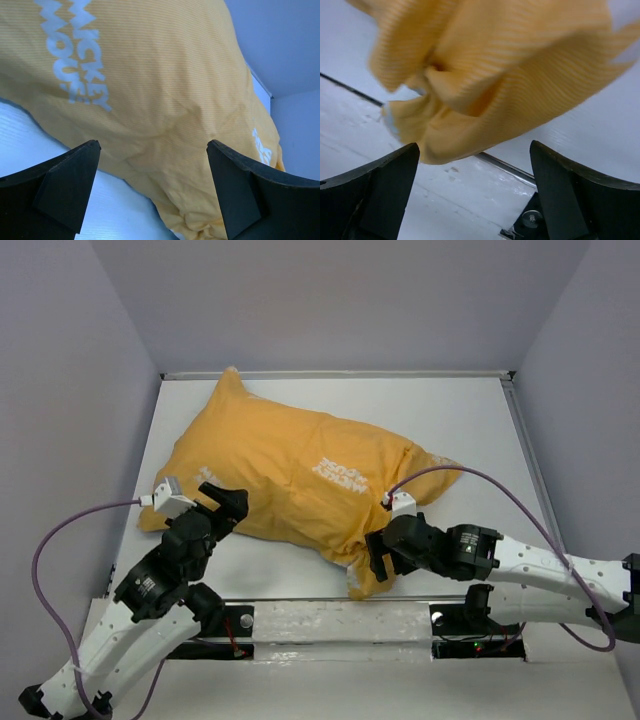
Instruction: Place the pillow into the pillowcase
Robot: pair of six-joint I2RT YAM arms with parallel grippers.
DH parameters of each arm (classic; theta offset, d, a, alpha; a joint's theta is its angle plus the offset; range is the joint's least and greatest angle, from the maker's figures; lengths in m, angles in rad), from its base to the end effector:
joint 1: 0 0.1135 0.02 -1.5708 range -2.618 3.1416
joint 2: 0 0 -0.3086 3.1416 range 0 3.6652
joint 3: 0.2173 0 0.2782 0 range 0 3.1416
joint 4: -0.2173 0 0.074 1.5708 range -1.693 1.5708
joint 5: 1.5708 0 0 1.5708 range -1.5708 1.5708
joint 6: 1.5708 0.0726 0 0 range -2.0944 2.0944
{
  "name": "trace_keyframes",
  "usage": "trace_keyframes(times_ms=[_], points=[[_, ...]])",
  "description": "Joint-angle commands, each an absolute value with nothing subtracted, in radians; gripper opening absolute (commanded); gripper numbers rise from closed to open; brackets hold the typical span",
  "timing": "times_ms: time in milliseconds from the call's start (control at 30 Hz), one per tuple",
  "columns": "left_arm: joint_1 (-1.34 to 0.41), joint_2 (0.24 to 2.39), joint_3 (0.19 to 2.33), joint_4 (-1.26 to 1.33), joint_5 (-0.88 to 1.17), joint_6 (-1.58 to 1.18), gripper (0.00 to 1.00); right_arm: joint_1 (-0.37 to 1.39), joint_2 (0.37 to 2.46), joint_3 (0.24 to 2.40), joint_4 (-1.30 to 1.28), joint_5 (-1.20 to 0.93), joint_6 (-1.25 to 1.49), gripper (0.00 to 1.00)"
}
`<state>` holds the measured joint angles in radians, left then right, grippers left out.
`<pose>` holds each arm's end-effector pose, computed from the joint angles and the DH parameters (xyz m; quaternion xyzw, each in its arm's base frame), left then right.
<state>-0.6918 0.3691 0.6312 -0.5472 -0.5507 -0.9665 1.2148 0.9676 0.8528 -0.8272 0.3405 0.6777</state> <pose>0.1085 -0.0405 0.3149 -0.2669 0.7407 -0.2784 0.5502 0.0943 0.1841 0.2809 -0.1982 0.9175 0.1530 0.3089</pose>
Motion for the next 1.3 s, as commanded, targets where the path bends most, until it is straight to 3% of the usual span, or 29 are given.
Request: trace_keyframes(times_ms=[0,133,267,300,433,500,533,567,600,633,667,700,767,867,1000,1167,1267], points=[[-0.686,0.354,0.579,-0.615,-0.702,-1.095,0.99,1.216,0.965,0.735,-0.796,0.442,0.808,0.99],[-0.644,0.442,0.466,-0.433,-0.733,-1.049,0.99,1.216,1.081,0.701,-0.677,0.521,0.807,1.0],[-0.418,0.593,0.41,-0.094,-0.548,-0.879,0.99,1.186,1.115,0.693,-0.516,0.548,0.733,1.0],[-0.287,0.659,0.382,0.028,-0.405,-0.823,0.99,1.171,1.117,0.683,-0.45,0.549,0.703,1.0],[-0.115,0.767,0.295,0.302,-0.273,-0.747,0.99,1.083,1.124,0.611,-0.241,0.54,0.583,0.99],[-0.109,0.81,0.258,0.452,-0.281,-0.732,0.99,1.023,1.137,0.577,-0.083,0.448,0.532,0.91],[-0.109,0.821,0.246,0.494,-0.279,-0.739,0.98,1.006,1.146,0.551,-0.039,0.424,0.517,0.81],[-0.109,0.848,0.229,0.573,-0.281,-0.736,0.84,0.996,1.161,0.543,0.033,0.426,0.494,0.47],[-0.107,0.862,0.224,0.604,-0.287,-0.73,0.7,0.996,1.169,0.551,0.032,0.425,0.482,0.24],[-0.104,0.87,0.224,0.62,-0.288,-0.73,0.54,0.996,1.17,0.566,0.016,0.417,0.47,0.07],[-0.101,0.87,0.232,0.627,-0.273,-0.703,0.32,0.996,1.167,0.604,-0.007,0.382,0.462,0.0],[-0.103,0.838,0.264,0.6,-0.223,-0.689,0.0,0.996,1.14,0.63,-0.106,0.353,0.444,0.0],[-0.103,0.76,0.304,0.533,-0.175,-0.675,0.0,0.996,1.08,0.682,-0.213,0.254,0.424,0.0],[-0.104,0.471,0.449,0.311,-0.117,-0.64,0.0,1.02,0.913,0.799,-0.481,0.105,0.432,0.0],[-0.106,0.303,0.717,-0.079,-0.112,-0.502,0.0,1.02,0.77,1.119,-0.682,-0.18,0.475,0.0],[-0.162,0.311,1.035,-0.297,-0.137,-0.456,0.0,1.02,0.724,1.414,-0.79,-0.267,0.548,0.0],[-0.192,0.369,1.19,-0.354,-0.121,-0.462,0.0,1.02,0.742,1.522,-0.837,-0.14,0.566,0.0]])
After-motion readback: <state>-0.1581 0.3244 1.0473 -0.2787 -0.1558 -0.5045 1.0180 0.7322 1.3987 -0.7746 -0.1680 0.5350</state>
